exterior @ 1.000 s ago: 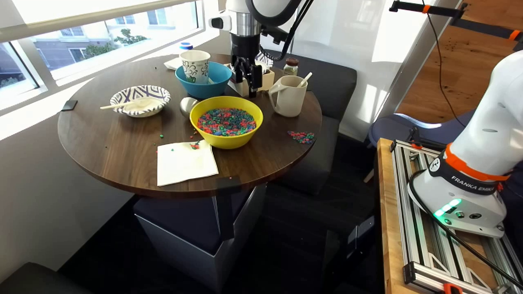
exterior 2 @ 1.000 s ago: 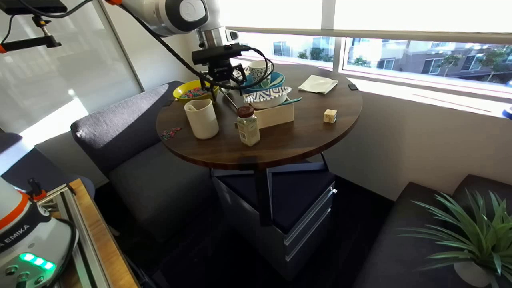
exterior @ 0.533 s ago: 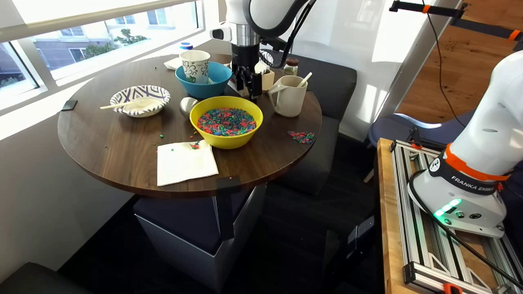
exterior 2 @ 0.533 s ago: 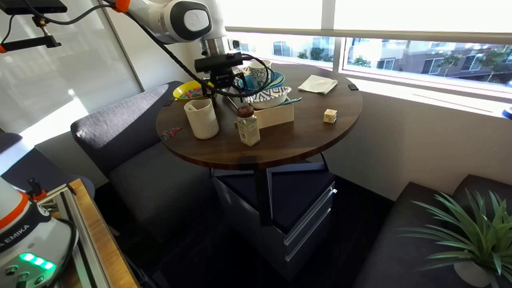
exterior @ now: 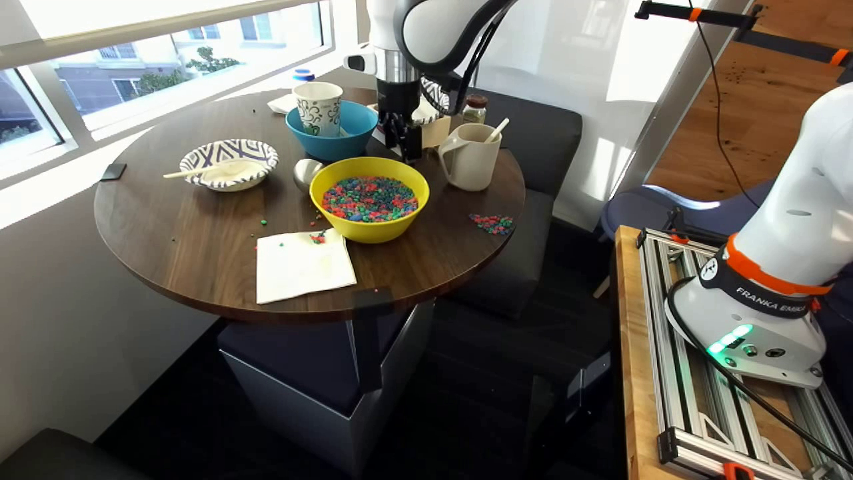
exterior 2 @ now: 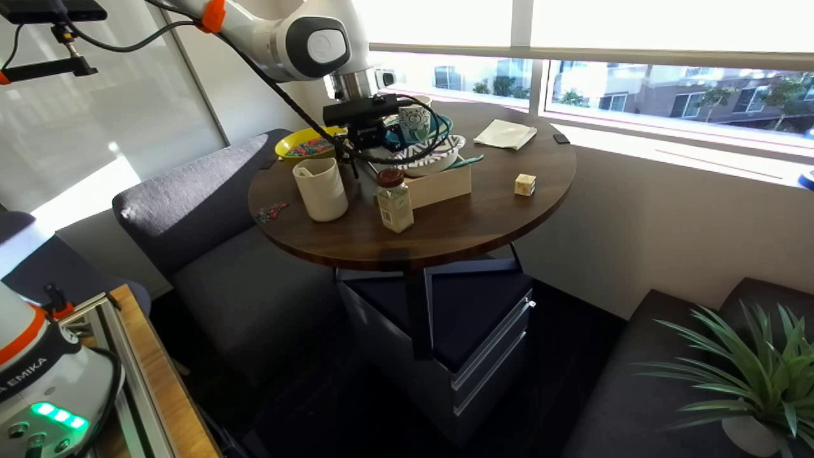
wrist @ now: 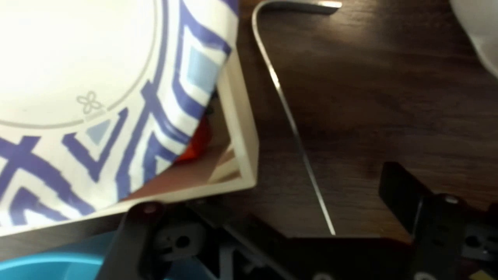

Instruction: Put the silver ladle in the yellow bowl

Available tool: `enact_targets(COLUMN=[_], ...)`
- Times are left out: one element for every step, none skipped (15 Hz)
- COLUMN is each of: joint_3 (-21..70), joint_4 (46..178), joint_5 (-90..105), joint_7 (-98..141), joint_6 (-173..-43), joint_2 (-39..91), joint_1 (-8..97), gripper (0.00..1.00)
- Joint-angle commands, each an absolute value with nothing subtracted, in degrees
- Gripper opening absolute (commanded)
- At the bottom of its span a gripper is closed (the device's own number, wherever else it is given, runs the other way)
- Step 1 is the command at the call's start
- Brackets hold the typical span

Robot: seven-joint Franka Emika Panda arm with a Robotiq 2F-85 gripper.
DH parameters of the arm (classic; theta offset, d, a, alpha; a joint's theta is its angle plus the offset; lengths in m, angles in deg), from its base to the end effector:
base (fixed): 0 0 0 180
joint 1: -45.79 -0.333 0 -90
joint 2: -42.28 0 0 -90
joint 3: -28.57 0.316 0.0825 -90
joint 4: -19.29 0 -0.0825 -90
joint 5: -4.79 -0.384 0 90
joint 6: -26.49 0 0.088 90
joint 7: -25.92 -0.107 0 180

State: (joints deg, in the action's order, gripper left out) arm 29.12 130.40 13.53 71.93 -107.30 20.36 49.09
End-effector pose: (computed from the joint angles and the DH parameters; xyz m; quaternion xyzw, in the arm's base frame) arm 0.6202 -0.0325 0.2879 0.9078 0.4159 -0.0160 0.0516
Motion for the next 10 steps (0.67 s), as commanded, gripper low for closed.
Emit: enact_targets(joint_3=[29.10, 29.36, 29.45, 29.50, 29.69, 29.67, 29.75, 30.03, 30.05, 30.01], joint_4=[127.37, 127.00, 126.92, 126.82, 127.00, 127.30, 127.37, 127.54, 127.66, 127.59], joint_5=[14.54, 14.13, 14.10, 14.05, 13.86, 14.13, 14.11, 13.72, 13.89, 14.12], joint_7=[70.24, 70.63, 70.58, 70.42, 70.78, 70.86, 70.74, 71.13, 71.04, 70.89], joint_6=[-106.27, -105.85, -105.75, -105.70, -105.49, -105.46, -105.31, -104.89, -104.88, -104.76], joint_2=[17.35, 17.31, 17.49, 17.67, 17.94, 18.15, 18.26, 18.87, 19.14, 18.96], joint_1=[49.45, 49.57, 49.52, 49.49, 49.58, 49.56, 49.53, 49.69, 49.60, 49.50], gripper=[0.68, 0.58, 0.51, 0.42, 0.35, 0.28, 0.19, 0.53, 0.59, 0.10])
